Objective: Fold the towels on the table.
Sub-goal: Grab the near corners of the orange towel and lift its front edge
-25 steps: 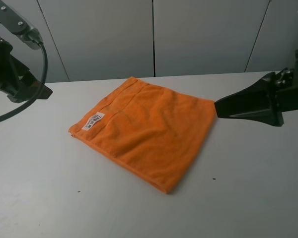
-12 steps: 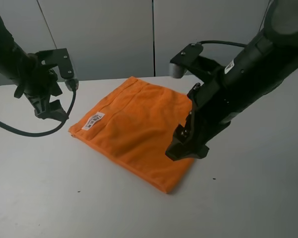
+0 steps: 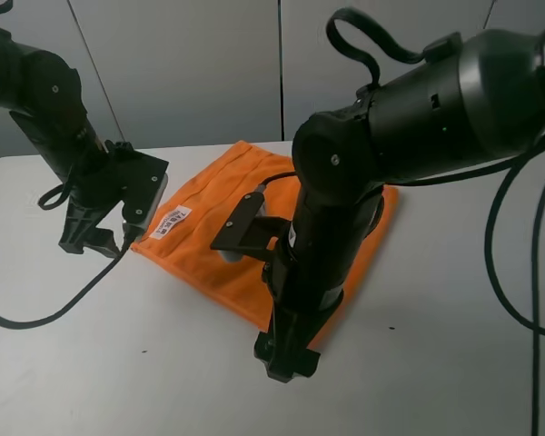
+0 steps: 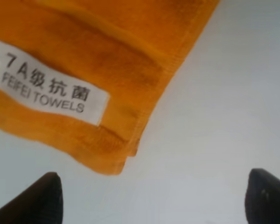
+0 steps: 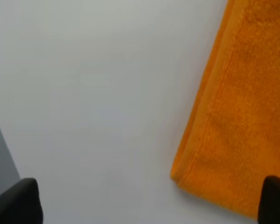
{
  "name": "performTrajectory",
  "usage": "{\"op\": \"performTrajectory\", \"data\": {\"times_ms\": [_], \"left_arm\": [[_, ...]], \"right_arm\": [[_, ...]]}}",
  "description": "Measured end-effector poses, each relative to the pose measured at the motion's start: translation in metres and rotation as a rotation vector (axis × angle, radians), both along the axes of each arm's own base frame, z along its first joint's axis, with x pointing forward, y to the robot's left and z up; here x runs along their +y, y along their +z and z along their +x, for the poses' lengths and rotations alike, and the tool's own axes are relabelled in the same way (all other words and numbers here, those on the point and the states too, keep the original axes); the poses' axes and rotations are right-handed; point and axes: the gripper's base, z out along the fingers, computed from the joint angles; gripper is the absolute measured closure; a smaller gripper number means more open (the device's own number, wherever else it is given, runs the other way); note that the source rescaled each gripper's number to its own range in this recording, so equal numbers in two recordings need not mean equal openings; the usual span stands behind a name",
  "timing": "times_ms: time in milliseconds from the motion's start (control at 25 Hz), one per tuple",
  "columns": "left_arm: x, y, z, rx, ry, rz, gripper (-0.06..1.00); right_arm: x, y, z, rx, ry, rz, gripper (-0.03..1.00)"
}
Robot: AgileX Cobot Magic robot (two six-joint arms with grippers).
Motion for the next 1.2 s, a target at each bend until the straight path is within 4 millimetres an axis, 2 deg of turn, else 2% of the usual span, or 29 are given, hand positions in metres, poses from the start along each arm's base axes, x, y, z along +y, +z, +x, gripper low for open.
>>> {"op": "performTrajectory", "data": {"times_ms": [200,440,840,1200], "left_arm": [[0.001,-0.012,0.001,0.036,-0.160,0.058,-0.05],[0.002,-0.020,0.009,-0.011,-0.303,0.105,-0.05],[0.021,-0.036,0.021,-0.027,-0.281,0.106,-0.05],[0.018,-0.050,0.022,-0.020,-0.300,0.076,-0.05]], "right_arm": [[0.004,-0.013,0.005,-0.032,-0.090,-0.042,-0.03],[0.005,-0.027,0.007,-0.030,-0.143,-0.062,-0.03],[0.006,-0.029,0.009,-0.039,-0.183,-0.057,-0.03],[0.007,-0.029,0.016,-0.104,-0.219,-0.048,-0.03]]}}
